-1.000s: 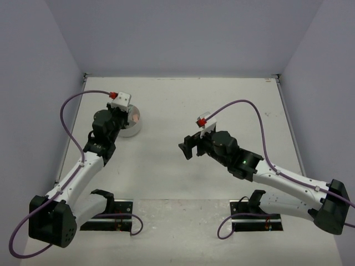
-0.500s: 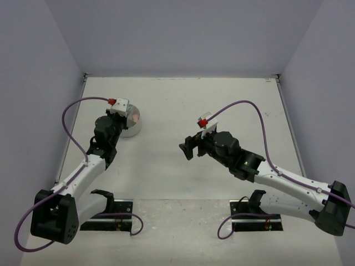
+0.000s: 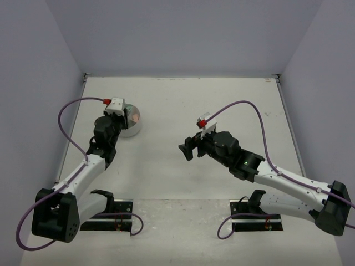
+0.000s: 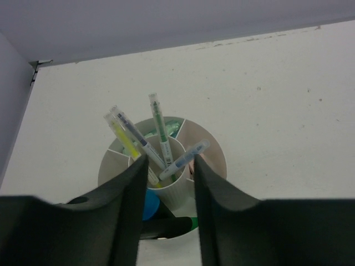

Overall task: Sort the stationery into containers
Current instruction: Place the pen in the storage box, then reset both arms

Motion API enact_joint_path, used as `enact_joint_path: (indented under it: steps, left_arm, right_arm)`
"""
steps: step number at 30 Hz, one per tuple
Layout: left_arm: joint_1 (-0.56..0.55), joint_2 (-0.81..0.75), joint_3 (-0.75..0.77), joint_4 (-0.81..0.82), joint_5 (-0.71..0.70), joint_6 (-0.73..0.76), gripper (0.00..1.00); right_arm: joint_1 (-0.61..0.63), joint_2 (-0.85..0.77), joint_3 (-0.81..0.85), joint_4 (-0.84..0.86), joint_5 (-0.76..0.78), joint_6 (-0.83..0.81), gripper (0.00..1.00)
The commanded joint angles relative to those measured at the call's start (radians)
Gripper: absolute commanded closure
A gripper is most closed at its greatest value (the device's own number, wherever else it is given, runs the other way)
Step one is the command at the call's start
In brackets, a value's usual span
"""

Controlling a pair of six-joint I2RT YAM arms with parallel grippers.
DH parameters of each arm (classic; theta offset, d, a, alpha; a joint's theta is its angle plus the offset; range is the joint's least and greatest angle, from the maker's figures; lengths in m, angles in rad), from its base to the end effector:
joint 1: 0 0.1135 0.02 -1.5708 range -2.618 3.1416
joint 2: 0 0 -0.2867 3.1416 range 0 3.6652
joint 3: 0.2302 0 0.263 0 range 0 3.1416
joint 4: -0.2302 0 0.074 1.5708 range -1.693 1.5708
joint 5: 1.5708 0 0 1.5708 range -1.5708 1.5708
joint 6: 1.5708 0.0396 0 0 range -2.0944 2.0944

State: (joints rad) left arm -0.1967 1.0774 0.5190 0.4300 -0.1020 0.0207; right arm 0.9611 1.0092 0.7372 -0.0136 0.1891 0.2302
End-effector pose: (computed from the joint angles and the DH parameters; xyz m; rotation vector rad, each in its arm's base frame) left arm 0.2417 -0.0441 0.2667 0.1084 1.6953 -0.0448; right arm 0.1426 0.1912 0.3134 -0.5523 1.8203 0.6480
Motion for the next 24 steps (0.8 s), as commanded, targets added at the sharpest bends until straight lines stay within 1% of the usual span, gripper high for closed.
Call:
enact_joint_path:
  steps: [1,2,3,4,5,7,9,10,13,15,16,17,20,21,23,24]
  left_arm:
    - [0.01,-0.107,0.107,-0.063,-0.015,-0.096,0.27]
    - [0.01,-0.12,0.138,-0.15,-0.028,-0.113,0.14]
    - [0.01,-0.135,0.177,-0.241,-0.043,-0.145,0.06]
    - [0.01,-0.154,0.226,-0.33,-0.059,-0.192,0.0]
    - [0.01,-0.16,0.281,-0.39,-0.067,-0.209,0.0]
    - [0.01,-0.188,0.347,-0.602,-0.086,-0.249,0.0]
    - [0.01,-0.228,0.376,-0.72,-0.124,-0.301,0.0]
    - [0.01,-0.238,0.375,-0.754,-0.138,-0.312,0.0]
    - [0.01,-0.359,0.3,-0.803,-0.19,-0.323,0.0]
    - [0.01,-0.472,0.232,-0.832,-0.277,-0.34,0.0]
    - [0.01,-0.505,0.19,-0.845,-0.334,-0.354,0.0]
    - [0.01,-0.576,0.164,-0.847,-0.35,-0.371,0.0]
    - [0.01,-0.705,0.089,-0.843,-0.353,-0.337,0.0]
    - [0.009,-0.71,0.087,-0.844,-0.367,-0.338,0.0]
    - [0.005,-0.798,0.05,-0.833,-0.397,-0.345,0.0]
    - [0.004,-0.828,0.04,-0.815,-0.383,-0.328,0.0]
  right_arm:
    - [-0.001,-0.009,0.012,0.018,-0.005,0.009,0.01]
    - [-0.002,-0.019,0.016,-0.004,0.002,0.015,0.01]
    - [-0.002,-0.03,0.024,-0.028,0.017,0.026,0.01]
    - [-0.001,-0.042,0.037,-0.049,0.038,0.04,0.01]
    - [-0.002,-0.062,0.044,-0.067,0.068,0.06,0.01]
    - [-0.002,-0.103,0.061,-0.135,0.114,0.083,0.01]
    - [-0.002,-0.157,0.079,-0.198,0.183,0.111,0.01]
    - [-0.002,-0.168,0.083,-0.226,0.219,0.125,0.01]
    - [-0.002,-0.263,0.113,-0.308,0.332,0.158,0.01]
    - [-0.002,-0.315,0.155,-0.411,0.449,0.192,0.01]
    - [-0.002,-0.326,0.166,-0.458,0.48,0.193,0.01]
    - [-0.002,-0.348,0.176,-0.473,0.547,0.187,0.01]
    - [-0.001,-0.374,0.212,-0.569,0.634,0.198,0.01]
    - [-0.001,-0.381,0.214,-0.602,0.637,0.217,0.01]
    - [-0.001,-0.407,0.241,-0.658,0.678,0.262,0.01]
    - [-0.002,-0.418,0.245,-0.677,0.687,0.269,0.01]
